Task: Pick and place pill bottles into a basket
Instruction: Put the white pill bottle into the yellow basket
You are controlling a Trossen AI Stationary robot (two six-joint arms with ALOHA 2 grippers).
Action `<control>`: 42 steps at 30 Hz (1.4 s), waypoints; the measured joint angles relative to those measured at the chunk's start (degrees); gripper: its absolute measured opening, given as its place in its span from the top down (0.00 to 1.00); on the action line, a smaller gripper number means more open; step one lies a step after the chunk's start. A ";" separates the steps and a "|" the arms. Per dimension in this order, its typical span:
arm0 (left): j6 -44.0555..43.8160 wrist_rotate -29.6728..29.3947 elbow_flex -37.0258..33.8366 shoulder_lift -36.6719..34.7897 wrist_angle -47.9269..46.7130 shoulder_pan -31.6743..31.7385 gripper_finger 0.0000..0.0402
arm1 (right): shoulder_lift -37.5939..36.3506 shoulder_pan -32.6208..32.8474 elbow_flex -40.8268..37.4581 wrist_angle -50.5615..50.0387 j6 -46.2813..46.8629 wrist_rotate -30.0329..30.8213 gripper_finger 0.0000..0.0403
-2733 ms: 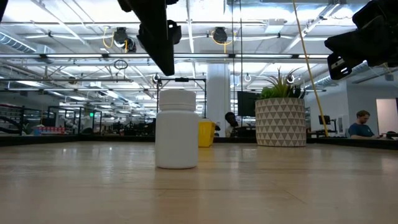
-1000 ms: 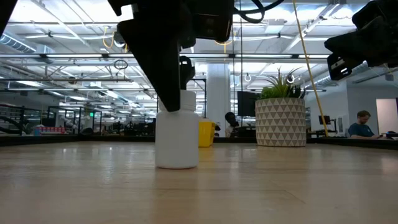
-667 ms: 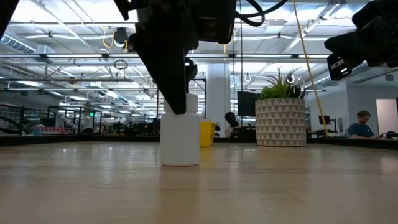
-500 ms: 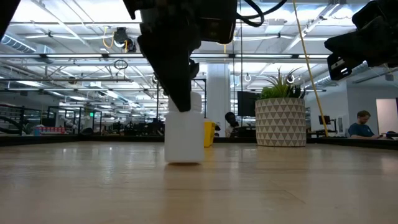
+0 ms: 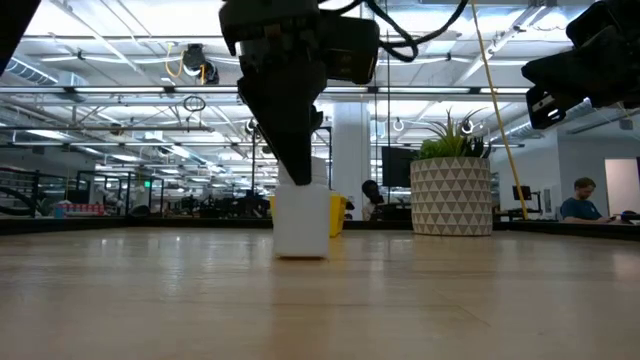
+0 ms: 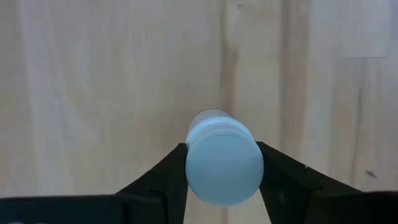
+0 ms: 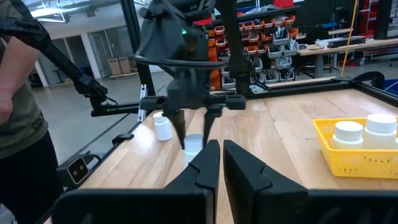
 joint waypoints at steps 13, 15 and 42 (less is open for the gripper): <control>4.90 -0.84 -0.17 -5.83 -8.46 9.70 0.57 | 0.00 0.02 0.00 0.00 0.00 0.00 0.96; 5.70 -1.62 -0.17 -6.91 -8.48 11.74 0.59 | -0.02 0.02 0.01 0.00 0.00 0.00 0.96; 13.84 -4.98 -0.10 -11.71 -6.12 33.45 0.54 | 0.00 0.00 0.01 0.02 0.02 0.00 0.96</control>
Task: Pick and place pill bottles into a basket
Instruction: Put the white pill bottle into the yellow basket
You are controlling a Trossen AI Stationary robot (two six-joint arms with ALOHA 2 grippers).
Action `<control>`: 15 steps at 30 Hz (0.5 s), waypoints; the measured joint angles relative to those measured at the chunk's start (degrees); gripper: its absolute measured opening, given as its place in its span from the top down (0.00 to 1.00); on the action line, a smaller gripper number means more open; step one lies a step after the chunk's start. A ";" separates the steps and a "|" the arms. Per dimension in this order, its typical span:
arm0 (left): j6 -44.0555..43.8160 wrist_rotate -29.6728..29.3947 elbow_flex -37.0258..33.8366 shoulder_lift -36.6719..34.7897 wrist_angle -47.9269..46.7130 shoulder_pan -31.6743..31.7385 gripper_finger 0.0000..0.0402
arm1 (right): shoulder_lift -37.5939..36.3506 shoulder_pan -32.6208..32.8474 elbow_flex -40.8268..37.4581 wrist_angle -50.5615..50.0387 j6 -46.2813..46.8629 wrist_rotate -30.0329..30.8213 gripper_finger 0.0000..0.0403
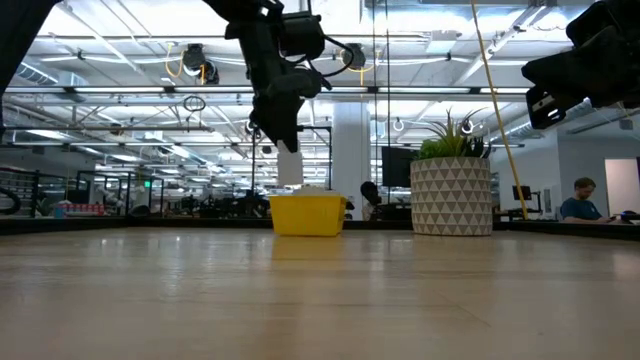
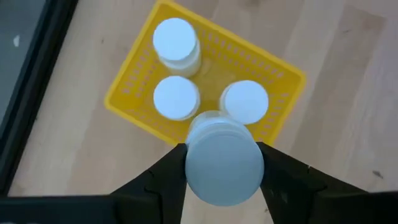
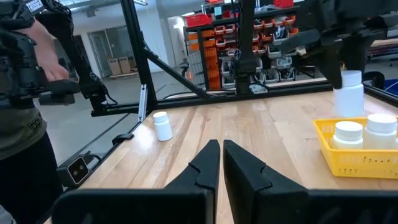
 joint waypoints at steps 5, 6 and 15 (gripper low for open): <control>-0.26 -0.22 -0.01 0.51 0.94 -0.26 0.59 | 0.00 0.02 0.02 0.00 -0.01 0.00 0.96; -0.18 -0.27 0.01 0.44 1.63 -0.41 0.59 | 0.00 0.02 0.00 0.00 0.01 -0.02 0.96; -0.09 -0.66 0.02 1.15 1.48 -0.96 0.54 | 0.00 0.00 -0.01 -0.02 -0.02 0.00 0.96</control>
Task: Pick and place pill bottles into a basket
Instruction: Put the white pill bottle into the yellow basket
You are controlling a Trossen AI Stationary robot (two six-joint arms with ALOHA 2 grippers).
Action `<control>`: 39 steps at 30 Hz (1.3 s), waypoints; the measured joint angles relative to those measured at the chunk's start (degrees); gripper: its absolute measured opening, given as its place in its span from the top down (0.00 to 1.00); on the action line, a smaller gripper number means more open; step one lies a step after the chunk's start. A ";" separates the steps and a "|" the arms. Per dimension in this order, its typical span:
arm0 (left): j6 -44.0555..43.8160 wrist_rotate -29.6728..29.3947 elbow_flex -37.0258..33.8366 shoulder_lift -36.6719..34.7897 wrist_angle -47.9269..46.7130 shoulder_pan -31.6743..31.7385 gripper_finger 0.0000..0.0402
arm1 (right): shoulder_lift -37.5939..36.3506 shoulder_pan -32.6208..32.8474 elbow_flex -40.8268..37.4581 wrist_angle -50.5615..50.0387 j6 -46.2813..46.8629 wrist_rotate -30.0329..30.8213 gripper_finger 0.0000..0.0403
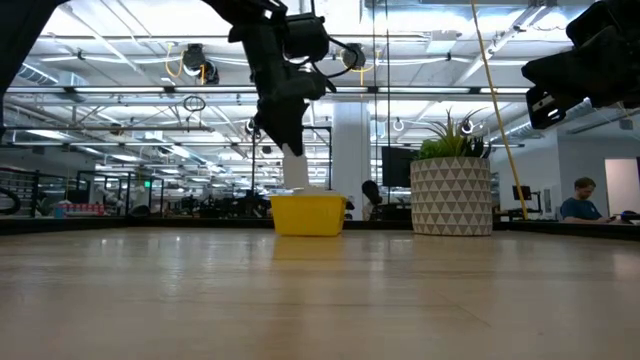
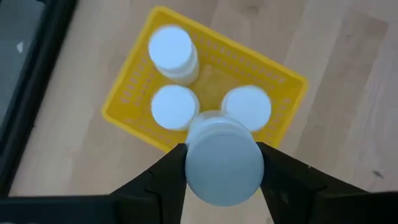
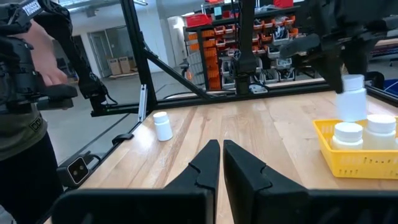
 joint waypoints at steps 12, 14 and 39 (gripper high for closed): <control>-1.28 0.79 -0.04 2.38 1.13 -0.40 0.58 | 0.00 0.00 0.01 0.02 0.01 0.00 0.96; -1.28 1.12 -0.01 2.89 2.00 -0.51 0.54 | 0.01 0.01 0.01 0.02 0.00 -0.01 0.96; -0.58 -5.23 -0.04 9.36 6.70 -0.75 0.58 | 0.00 0.02 0.00 0.07 0.02 0.00 0.96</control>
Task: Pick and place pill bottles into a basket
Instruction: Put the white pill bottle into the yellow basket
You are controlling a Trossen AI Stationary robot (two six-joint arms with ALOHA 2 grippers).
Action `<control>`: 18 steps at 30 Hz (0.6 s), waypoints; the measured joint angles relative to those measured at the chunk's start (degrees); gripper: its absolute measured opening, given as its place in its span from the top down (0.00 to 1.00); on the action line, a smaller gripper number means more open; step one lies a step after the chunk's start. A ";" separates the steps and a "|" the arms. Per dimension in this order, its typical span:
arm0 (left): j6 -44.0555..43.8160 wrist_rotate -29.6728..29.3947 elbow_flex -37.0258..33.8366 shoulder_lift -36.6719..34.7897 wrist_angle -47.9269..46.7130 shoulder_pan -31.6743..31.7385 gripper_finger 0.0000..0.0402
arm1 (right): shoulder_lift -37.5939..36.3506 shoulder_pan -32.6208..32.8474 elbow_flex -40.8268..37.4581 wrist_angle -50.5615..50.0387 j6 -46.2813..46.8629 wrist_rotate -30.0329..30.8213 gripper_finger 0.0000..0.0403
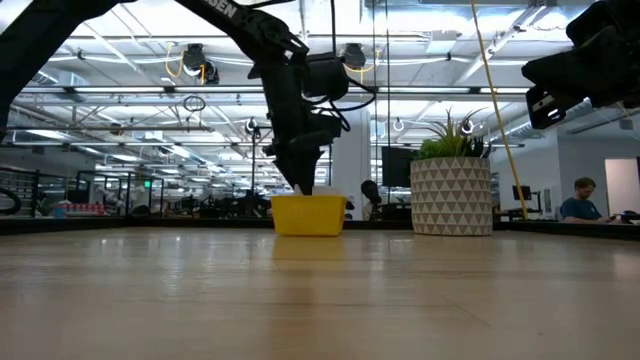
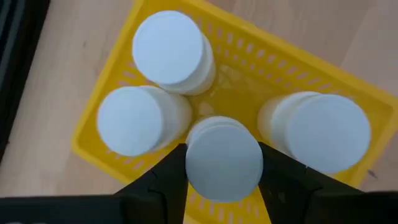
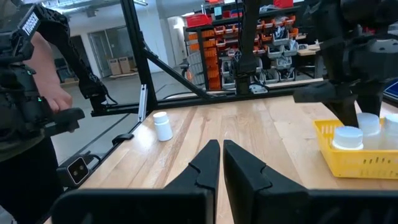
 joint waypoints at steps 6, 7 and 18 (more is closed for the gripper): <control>-0.75 0.54 0.00 -0.01 0.28 0.15 0.51 | 0.00 0.00 0.02 -0.08 0.00 0.00 0.96; -1.14 0.54 0.00 -0.01 0.36 0.15 0.49 | 0.00 -0.01 0.00 -0.07 -0.01 0.00 0.96; -1.29 0.16 0.00 -0.02 -0.38 0.15 0.37 | 0.00 -0.01 0.01 -0.07 0.00 -0.01 0.96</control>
